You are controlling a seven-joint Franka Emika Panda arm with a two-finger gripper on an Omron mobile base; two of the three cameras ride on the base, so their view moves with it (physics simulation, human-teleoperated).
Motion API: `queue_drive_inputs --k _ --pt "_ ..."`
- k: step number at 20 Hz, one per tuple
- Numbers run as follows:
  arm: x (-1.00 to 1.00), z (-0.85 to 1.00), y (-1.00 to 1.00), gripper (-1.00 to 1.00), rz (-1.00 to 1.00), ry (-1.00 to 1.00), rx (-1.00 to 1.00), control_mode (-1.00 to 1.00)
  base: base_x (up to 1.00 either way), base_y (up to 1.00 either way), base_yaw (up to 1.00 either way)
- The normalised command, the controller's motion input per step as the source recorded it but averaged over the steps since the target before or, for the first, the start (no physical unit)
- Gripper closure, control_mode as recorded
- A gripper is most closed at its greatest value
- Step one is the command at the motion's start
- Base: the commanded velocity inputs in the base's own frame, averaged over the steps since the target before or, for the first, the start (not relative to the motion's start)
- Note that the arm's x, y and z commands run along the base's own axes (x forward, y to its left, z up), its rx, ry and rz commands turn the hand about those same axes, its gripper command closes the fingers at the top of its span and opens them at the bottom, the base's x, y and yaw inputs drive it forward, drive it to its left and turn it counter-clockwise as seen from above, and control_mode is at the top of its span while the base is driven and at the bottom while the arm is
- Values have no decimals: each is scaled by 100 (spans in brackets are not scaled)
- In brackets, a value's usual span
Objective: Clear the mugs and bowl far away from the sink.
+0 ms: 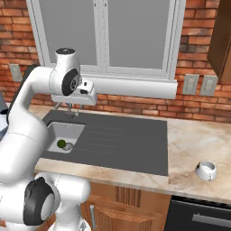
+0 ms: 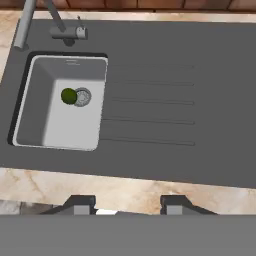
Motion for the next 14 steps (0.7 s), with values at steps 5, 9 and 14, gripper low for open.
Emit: queue_drive_inputs --k 5,9,14 --pt "-40 0 1 -100 2 -1 -2 -100 0 0 0" --pt "-83 0 0 -100 0 -4 -9 -100 0 0 0" --pt "-62 0 -4 -100 0 -7 -4 -100 0 0 0"
